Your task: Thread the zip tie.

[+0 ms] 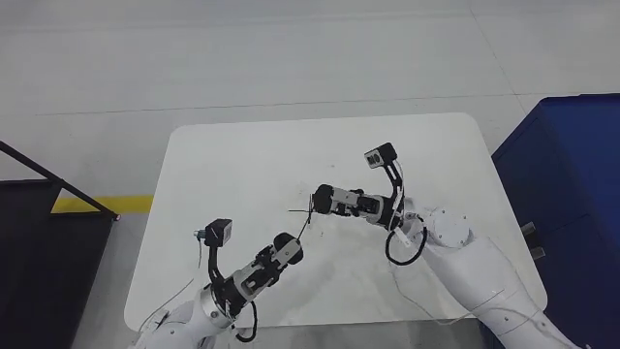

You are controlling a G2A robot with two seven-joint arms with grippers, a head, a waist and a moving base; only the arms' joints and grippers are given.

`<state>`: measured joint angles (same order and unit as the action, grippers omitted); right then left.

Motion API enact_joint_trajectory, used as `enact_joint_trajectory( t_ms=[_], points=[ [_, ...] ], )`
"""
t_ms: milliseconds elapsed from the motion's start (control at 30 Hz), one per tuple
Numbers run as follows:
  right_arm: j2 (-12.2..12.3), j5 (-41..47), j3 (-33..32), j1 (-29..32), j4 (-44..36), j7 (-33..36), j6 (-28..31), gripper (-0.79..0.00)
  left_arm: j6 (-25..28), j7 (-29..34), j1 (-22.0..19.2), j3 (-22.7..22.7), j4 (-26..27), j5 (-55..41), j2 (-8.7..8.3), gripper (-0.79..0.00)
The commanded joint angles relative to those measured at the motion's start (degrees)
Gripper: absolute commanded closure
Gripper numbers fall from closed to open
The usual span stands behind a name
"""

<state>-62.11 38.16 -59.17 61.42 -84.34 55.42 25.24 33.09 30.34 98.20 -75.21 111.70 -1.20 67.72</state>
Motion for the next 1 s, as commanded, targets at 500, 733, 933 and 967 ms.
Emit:
enact_joint_trajectory(
  t_ms=[500, 733, 933, 967],
  points=[
    [0.39, 7.73, 0.15, 0.36, 2.21, 10.29, -18.26, -0.785, -9.84, 9.73, 0.95, -2.11, 4.74, -2.54, -1.21, 0.000],
    [0.52, 5.06, 0.69, 0.43, 1.53, 15.13, -19.66, -0.323, -19.96, 16.41, 0.05, -1.30, 5.40, -3.24, -1.87, 0.000],
    [0.54, 6.55, 0.34, 0.95, 0.39, 18.35, -20.66, -0.286, -22.54, 16.86, -2.05, -0.70, 4.84, -5.91, -1.98, 0.000],
    [0.55, 6.17, 0.41, 1.00, 0.21, 18.55, -20.83, -0.289, -22.72, 16.02, -2.05, -0.73, 4.84, -5.63, -1.99, 0.000]
  ],
)
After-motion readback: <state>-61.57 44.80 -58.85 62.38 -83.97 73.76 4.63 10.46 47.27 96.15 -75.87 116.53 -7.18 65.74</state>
